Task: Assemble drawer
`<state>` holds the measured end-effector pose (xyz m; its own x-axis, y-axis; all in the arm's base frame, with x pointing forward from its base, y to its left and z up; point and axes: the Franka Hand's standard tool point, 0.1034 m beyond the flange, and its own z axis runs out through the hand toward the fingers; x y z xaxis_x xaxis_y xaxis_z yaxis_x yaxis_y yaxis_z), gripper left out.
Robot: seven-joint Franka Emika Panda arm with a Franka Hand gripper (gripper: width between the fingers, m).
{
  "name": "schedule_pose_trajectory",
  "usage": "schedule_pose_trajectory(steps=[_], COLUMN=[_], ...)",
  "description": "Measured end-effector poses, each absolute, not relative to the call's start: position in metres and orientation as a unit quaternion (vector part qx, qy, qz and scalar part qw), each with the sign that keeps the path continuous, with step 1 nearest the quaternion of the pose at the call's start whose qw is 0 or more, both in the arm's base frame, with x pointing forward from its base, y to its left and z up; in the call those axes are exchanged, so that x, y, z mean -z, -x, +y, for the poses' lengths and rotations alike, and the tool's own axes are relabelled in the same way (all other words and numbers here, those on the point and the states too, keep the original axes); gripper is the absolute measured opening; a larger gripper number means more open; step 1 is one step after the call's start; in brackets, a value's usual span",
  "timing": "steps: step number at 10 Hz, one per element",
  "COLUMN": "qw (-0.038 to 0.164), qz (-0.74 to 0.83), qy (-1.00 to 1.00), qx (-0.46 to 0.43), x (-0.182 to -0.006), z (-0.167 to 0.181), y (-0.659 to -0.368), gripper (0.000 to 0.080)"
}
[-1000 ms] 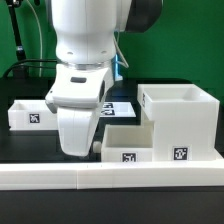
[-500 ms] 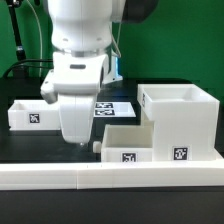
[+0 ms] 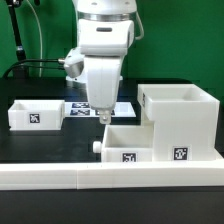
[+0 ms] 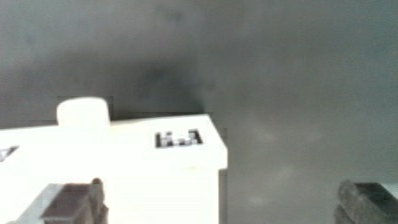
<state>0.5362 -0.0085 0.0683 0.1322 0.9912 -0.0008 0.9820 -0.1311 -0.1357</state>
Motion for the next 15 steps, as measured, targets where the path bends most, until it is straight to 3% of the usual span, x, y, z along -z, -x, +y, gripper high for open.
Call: schedule_pose_trajectory(steps=[7,15], qw=[0.052,0.071], qz=[-0.663,-0.664], qy=[0.746,0.744], qx=[-0.037,-0.032], x=[-0.066,-0.020], z=[0.010,0.020], y=[-0.537,-0.526], gripper=[0.0649,0.0649])
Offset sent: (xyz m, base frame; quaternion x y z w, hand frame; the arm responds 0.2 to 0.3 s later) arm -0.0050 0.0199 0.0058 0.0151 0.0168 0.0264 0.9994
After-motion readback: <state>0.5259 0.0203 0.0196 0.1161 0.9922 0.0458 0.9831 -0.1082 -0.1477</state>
